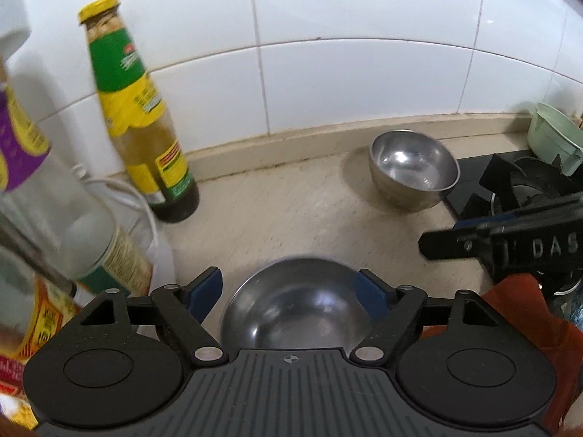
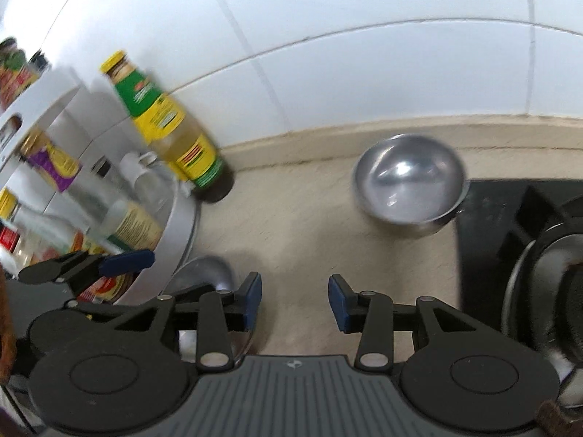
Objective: Organize plates and bowls
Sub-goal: 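Move the right gripper to the steel bowl beside the stove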
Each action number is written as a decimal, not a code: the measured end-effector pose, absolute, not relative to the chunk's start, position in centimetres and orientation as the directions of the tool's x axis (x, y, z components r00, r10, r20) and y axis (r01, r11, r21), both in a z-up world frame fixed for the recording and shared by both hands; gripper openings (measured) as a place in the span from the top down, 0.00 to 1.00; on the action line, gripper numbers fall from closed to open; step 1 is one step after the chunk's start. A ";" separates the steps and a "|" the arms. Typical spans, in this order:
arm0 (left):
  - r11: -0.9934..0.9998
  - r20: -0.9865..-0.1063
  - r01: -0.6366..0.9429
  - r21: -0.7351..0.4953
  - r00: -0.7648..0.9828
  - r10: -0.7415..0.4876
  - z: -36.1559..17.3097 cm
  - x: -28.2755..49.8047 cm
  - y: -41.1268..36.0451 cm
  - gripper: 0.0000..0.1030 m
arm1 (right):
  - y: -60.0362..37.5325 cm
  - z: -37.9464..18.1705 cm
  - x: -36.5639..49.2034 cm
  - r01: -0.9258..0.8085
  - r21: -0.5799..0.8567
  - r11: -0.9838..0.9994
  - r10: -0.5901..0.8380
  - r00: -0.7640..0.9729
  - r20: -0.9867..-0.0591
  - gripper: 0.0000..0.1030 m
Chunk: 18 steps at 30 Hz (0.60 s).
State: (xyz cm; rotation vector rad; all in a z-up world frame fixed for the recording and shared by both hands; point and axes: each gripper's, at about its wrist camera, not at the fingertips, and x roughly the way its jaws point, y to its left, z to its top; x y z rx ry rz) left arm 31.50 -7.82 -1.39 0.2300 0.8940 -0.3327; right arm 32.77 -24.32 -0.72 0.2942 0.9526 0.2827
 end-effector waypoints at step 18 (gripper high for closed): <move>0.874 -0.789 0.466 0.134 0.584 -0.190 -1.0 35.4 -14.5 0.11 | -31.0 -0.2 36.0 -0.011 0.320 0.947 0.262 0.599 -0.756 0.63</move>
